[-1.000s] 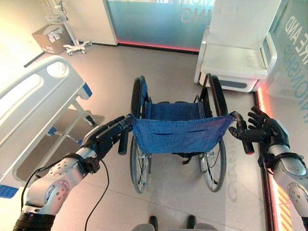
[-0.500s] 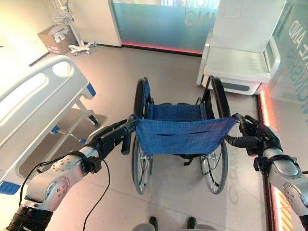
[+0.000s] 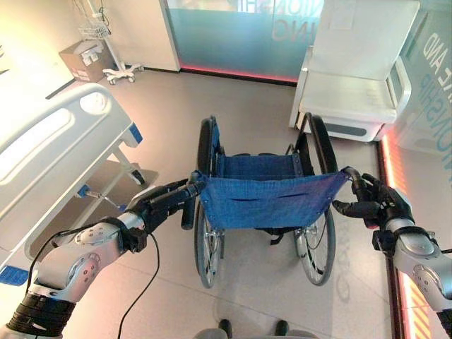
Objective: Push the wheelchair next to the bed
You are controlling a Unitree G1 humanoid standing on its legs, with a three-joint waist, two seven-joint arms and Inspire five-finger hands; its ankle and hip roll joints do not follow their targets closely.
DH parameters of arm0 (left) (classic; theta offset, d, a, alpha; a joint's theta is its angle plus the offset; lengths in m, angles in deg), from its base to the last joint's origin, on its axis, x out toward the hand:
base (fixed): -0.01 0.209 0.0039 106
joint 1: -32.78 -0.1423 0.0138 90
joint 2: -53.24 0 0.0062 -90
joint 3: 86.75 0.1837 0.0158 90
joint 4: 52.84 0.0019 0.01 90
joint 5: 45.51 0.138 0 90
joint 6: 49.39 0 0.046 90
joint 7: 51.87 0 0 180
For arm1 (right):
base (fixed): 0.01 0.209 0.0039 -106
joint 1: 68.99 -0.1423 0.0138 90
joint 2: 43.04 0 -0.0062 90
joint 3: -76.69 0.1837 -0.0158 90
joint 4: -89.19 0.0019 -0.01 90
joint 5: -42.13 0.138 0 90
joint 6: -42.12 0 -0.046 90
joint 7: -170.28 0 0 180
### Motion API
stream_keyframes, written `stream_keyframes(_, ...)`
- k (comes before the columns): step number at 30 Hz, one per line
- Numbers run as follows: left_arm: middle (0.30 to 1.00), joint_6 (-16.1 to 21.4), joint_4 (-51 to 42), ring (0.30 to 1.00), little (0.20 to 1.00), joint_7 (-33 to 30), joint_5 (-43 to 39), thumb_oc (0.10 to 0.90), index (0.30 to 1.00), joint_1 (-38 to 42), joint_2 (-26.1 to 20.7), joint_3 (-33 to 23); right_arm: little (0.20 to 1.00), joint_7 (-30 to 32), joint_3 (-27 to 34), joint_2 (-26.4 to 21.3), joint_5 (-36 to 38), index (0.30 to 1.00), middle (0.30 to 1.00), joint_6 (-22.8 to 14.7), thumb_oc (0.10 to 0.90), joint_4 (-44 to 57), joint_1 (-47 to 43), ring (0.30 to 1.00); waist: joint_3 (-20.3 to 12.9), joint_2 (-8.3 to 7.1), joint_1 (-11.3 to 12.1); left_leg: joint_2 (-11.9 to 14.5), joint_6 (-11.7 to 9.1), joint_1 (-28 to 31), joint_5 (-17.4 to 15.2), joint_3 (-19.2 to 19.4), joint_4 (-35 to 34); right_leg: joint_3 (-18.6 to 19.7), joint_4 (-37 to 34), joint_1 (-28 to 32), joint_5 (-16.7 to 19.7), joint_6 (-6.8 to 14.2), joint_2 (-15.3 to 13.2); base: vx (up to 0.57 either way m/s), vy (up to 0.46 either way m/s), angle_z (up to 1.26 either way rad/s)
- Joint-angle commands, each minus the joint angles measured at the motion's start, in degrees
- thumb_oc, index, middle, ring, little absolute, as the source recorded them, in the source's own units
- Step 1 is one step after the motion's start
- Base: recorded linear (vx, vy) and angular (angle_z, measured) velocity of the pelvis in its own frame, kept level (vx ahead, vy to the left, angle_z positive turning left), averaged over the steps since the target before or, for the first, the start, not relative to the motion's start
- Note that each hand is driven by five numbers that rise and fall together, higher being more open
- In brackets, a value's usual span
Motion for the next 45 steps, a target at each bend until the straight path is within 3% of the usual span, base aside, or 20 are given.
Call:
stream_keyframes(1,0.9,1.3,-0.6,0.9,0.9,4.5,1.8,0.8,0.9,3.8,-2.6,5.2,0.9,3.1,-3.4,-5.1,-2.2,0.9,0.9,-5.9,0.8,0.2,-6.8,0.9,-3.4,-0.09,-0.4,1.3,-1.8,-3.8,1.6,0.2,0.2,1.0,0.1,-2.8,2.4,4.3,-1.8,0.0,0.0,0.0)
stream_keyframes(11,0.9,1.2,0.7,0.9,0.9,4.9,7.0,0.8,0.9,3.9,-7.1,0.9,0.9,2.2,-1.4,-5.5,-1.8,0.9,0.9,-5.7,0.8,-1.4,-5.7,0.9,-3.2,0.37,-0.4,1.2,-2.0,-4.3,1.8,0.1,0.2,0.6,0.1,-3.1,2.4,4.5,-2.2,0.0,0.0,0.0)
stream_keyframes(20,0.9,0.7,-2.7,0.9,0.9,1.9,-6.6,0.8,0.9,2.3,-8.0,-4.7,0.9,0.7,1.0,-5.1,-2.3,0.9,0.9,-5.4,0.8,-1.6,-4.6,0.9,-2.9,0.86,0.0,1.1,-2.1,-4.9,1.7,-0.2,0.2,-0.1,0.1,-3.3,2.1,4.5,-2.5,-0.01,0.002,0.0)
stream_keyframes(24,0.9,-0.5,-2.8,0.9,0.9,2.8,-9.3,0.8,0.9,2.6,-6.2,-3.2,0.9,0.6,0.3,-4.0,-3.0,0.9,0.9,-5.6,0.8,-2.4,-5.2,0.9,-3.2,0.98,0.1,1.1,-2.2,-5.1,1.5,-0.3,0.2,-0.4,0.1,-3.4,1.9,4.4,-2.6,-0.01,0.002,0.0)
stream_keyframes(31,0.9,0.8,-1.7,0.9,0.9,0.3,-8.6,0.8,0.9,3.6,-2.8,0.8,0.9,1.4,-2.7,-2.8,-4.0,0.9,0.9,-4.8,0.8,-2.1,-6.5,0.9,-3.2,1.07,-0.1,1.2,-2.1,-4.9,1.4,-0.3,0.2,-0.4,0.1,-3.5,1.7,4.3,-2.5,0.0,0.0,0.0)
stream_keyframes(37,0.9,-2.0,-0.9,0.9,0.9,-1.6,-10.5,0.8,0.9,4.8,-0.3,4.0,0.9,1.9,-4.5,-2.4,-4.4,0.9,0.9,-4.4,0.8,-2.4,-7.7,0.9,-2.9,0.99,-0.5,1.3,-2.1,-4.9,1.5,-0.1,0.2,0.0,0.1,-3.6,1.7,4.2,-2.3,0.0,0.0,0.0)
stream_keyframes(38,0.655,-2.4,-0.5,0.655,0.655,-2.2,-11.0,0.637,0.655,5.2,0.1,5.0,0.731,1.9,-4.9,-2.5,-4.5,0.731,0.731,-4.3,0.687,-2.4,-7.9,0.731,-2.8,0.94,-0.6,1.3,-2.1,-4.8,1.4,0.0,0.2,0.1,0.1,-3.6,1.7,4.2,-2.3,0.0,0.0,0.0)
stream_keyframes(39,0.582,-2.5,-0.4,0.582,0.582,-2.3,-11.1,0.588,0.582,5.2,0.1,5.1,0.646,1.9,-5.0,-2.5,-4.6,0.646,0.646,-4.3,0.631,-2.4,-8.0,0.646,-2.7,0.94,-0.6,1.3,-2.1,-4.8,1.4,0.0,0.2,0.1,0.1,-3.6,1.7,4.2,-2.3,0.0,0.0,0.0)
stream_keyframes(40,0.3,-2.2,0.0,0.3,0.3,-3.0,-11.8,0.4,0.3,5.7,0.5,6.2,0.3,1.8,-5.6,-2.7,-4.7,0.3,0.3,-4.1,0.4,-2.2,-8.2,0.3,-2.7,0.87,-0.8,1.3,-2.1,-4.8,1.4,0.0,0.2,0.2,0.1,-3.6,1.8,4.2,-2.2,0.0,0.0,0.0)
stream_keyframes(45,0.3,-1.1,0.8,0.3,0.3,-5.5,-13.1,0.4,0.3,6.3,1.0,7.5,0.3,1.2,-6.6,-3.3,-4.9,0.3,0.3,-4.1,0.4,-2.4,-8.7,0.3,-2.5,0.78,-1.0,1.3,-2.1,-4.5,1.4,0.2,0.2,0.4,0.1,-3.5,1.8,4.2,-2.1,0.0,0.0,0.0)
